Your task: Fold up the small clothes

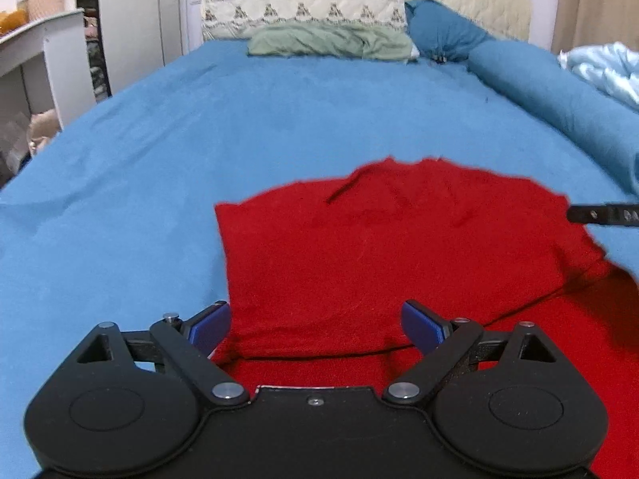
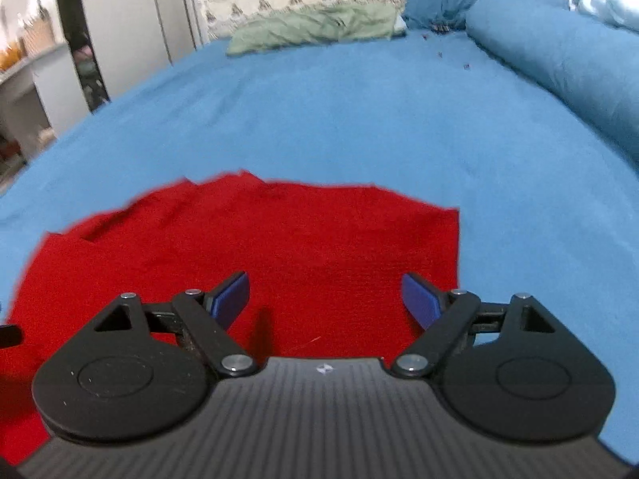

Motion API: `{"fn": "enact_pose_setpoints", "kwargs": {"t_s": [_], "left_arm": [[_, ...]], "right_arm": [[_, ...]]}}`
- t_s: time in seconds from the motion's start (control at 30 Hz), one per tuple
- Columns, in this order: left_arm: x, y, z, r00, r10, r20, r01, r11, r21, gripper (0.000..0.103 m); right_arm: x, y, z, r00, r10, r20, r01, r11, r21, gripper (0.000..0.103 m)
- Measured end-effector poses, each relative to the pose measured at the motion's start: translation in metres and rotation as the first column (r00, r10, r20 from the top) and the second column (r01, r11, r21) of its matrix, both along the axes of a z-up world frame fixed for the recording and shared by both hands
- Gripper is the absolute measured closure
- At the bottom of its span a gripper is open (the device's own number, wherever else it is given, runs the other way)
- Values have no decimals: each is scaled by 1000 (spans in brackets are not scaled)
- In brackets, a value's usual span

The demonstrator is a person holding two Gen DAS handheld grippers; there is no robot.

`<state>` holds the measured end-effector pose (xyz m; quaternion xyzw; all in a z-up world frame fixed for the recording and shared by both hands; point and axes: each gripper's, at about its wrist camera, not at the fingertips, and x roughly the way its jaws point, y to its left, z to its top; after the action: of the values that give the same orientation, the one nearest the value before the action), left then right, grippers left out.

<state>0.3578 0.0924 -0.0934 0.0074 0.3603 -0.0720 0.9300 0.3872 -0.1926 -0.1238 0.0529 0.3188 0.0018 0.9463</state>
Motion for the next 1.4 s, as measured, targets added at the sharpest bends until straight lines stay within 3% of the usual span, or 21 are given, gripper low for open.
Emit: {"fn": "enact_pose_setpoints", "kwargs": {"t_s": [0.17,0.3,0.5,0.67,0.93,1.13,1.27,1.4], "left_arm": [[-50,0,57,998,1,55,0,1000,-14,6],[-103,2,100,995,-4,103,7,1000,-29,0],[-174,14,121,998,-27,53,31,997,-71,0],[-213,28,87,999,-7,-45,4,997,-77,0],[-247,44,11,979,41,-200,-75,984,-164,7],[-252,34,-19,967,35,-254,-69,990,-126,17],[-255,28,-29,968,28,-248,-48,996,-72,17],[-259,24,-34,970,15,-244,-24,999,-31,17]], "right_arm": [[-62,3,66,997,66,29,-64,997,-52,3],[-122,2,109,990,140,35,-140,990,-4,0],[-214,0,138,988,154,12,-154,988,-22,0],[-279,-2,116,991,124,-55,-127,991,-47,0],[-342,-7,42,983,8,-184,-28,994,-106,0],[-354,-14,5,955,-67,-290,43,995,-88,2],[-355,-19,-14,929,-88,-360,63,995,-81,14],[-354,-19,-21,922,-90,-377,73,996,-58,20]]}}
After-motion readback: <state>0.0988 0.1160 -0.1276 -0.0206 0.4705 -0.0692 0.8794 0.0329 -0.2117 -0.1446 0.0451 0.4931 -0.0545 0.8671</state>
